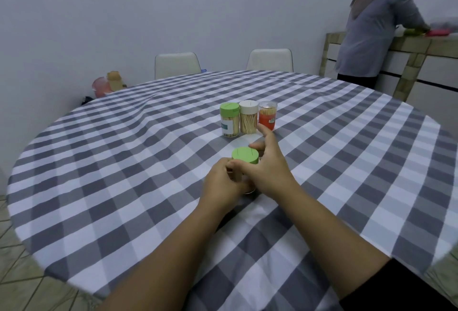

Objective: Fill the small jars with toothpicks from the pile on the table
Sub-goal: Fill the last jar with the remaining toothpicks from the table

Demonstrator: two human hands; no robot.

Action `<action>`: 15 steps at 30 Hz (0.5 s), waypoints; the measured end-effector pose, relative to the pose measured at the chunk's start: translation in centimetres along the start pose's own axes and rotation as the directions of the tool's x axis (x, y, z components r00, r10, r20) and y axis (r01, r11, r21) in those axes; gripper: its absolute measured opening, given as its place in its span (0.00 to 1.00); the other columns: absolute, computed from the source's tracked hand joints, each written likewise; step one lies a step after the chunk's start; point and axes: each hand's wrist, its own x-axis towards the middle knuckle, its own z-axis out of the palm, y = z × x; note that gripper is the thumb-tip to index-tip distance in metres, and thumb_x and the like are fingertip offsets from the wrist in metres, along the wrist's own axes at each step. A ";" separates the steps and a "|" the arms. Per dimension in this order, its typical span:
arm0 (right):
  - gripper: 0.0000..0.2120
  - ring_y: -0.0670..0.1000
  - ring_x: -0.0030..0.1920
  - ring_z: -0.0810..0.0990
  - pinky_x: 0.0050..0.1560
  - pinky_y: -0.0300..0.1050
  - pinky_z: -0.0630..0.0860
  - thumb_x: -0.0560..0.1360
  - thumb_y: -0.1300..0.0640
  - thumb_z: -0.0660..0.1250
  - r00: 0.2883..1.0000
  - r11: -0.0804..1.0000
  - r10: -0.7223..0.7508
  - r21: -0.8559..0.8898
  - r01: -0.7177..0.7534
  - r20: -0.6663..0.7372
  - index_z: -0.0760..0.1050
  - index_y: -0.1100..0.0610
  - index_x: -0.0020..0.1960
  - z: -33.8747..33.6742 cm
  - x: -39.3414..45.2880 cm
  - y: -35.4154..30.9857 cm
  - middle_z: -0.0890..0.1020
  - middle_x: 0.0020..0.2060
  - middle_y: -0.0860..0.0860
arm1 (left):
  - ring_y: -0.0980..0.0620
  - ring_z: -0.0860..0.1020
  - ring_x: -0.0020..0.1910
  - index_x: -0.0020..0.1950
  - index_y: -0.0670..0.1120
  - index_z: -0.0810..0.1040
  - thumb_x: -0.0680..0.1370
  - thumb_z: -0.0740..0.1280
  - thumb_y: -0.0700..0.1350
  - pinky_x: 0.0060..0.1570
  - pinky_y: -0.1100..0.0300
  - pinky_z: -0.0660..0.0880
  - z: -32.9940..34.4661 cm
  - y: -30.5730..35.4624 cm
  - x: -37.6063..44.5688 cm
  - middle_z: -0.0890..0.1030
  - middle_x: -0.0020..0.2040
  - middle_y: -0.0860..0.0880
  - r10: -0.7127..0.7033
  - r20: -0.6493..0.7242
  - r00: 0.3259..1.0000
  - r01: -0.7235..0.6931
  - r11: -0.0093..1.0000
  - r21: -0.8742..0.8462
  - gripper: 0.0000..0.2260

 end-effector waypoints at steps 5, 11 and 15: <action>0.51 0.48 0.69 0.64 0.65 0.45 0.67 0.70 0.55 0.73 0.984 0.998 0.028 0.044 -0.036 0.174 0.37 0.43 0.76 -0.8 -0.1 0.0 0.64 0.71 0.45 | 0.58 0.78 0.43 0.54 0.51 0.72 0.69 0.76 0.44 0.38 0.64 0.75 0.0 -0.2 0.1 0.79 0.46 0.55 -0.001 0.003 1.000 0.001 1.000 0.011 0.19; 0.56 0.48 0.63 0.67 0.63 0.42 0.67 0.64 0.50 0.78 0.999 0.999 0.003 -0.040 -0.002 0.035 0.41 0.45 0.77 -0.4 -0.2 0.2 0.70 0.60 0.48 | 0.57 0.77 0.43 0.51 0.52 0.72 0.68 0.76 0.45 0.40 0.60 0.76 0.1 -0.3 0.1 0.79 0.45 0.55 0.017 -0.026 1.000 -0.015 0.999 0.044 0.17; 0.53 0.46 0.67 0.66 0.57 0.36 0.69 0.70 0.57 0.73 0.984 1.000 0.029 0.002 -0.030 0.174 0.35 0.43 0.76 -0.9 -0.7 0.1 0.66 0.71 0.47 | 0.57 0.78 0.45 0.54 0.53 0.71 0.69 0.76 0.44 0.42 0.61 0.77 0.2 -0.3 0.2 0.80 0.48 0.54 -0.014 -0.004 1.000 0.014 1.000 0.013 0.19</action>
